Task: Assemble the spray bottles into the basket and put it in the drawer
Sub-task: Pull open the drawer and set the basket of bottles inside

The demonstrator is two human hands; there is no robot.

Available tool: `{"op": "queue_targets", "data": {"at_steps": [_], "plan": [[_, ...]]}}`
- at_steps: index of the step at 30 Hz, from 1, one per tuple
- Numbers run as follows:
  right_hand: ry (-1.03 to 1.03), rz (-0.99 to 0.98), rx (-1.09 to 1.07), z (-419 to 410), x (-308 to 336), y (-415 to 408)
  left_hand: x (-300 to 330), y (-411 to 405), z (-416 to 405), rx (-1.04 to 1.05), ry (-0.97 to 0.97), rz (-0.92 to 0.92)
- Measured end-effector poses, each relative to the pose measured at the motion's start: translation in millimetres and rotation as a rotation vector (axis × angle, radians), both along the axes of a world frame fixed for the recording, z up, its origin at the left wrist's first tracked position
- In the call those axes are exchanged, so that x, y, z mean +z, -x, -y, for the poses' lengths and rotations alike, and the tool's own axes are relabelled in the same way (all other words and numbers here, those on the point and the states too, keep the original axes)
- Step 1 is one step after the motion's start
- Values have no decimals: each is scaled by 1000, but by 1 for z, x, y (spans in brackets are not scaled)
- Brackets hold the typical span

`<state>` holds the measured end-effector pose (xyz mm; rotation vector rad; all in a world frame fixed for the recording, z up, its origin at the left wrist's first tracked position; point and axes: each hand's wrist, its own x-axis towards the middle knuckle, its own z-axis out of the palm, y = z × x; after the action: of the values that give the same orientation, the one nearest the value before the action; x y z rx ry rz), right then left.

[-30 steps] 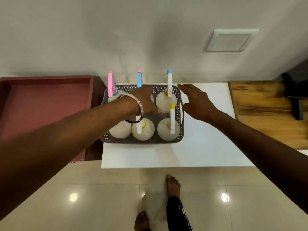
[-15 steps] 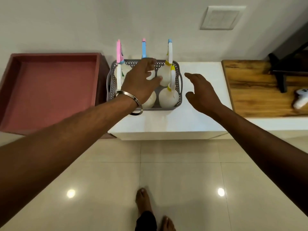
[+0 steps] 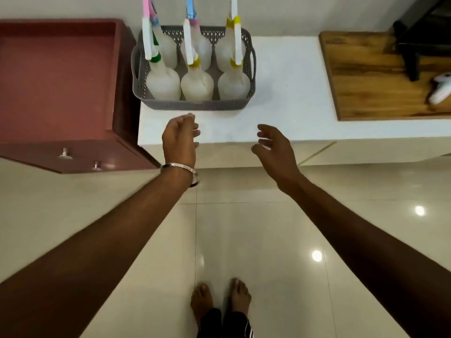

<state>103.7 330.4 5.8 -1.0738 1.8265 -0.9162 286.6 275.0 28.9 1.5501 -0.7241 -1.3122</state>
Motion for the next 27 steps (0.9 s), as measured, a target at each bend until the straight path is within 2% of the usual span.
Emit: {"op": "queue_targets", "data": {"at_steps": [4, 6, 8, 20, 27], "plan": [[-171, 439, -323, -16, -52, -15, -56, -6, -14, 136, -275, -264], [-233, 667, -500, -16, -82, -23, -90, -8, -13, 143, -352, -362], [-262, 802, -612, -14, -112, -30, -121, -10, -12, 158, -394, -448], [-204, 1116, -849, 34, -291, -40, -295, 7, 11, 333, -501, -779], [-110, 1252, -891, 69, -373, -26, -372, 34, 40, 432, -410, -896]]}}
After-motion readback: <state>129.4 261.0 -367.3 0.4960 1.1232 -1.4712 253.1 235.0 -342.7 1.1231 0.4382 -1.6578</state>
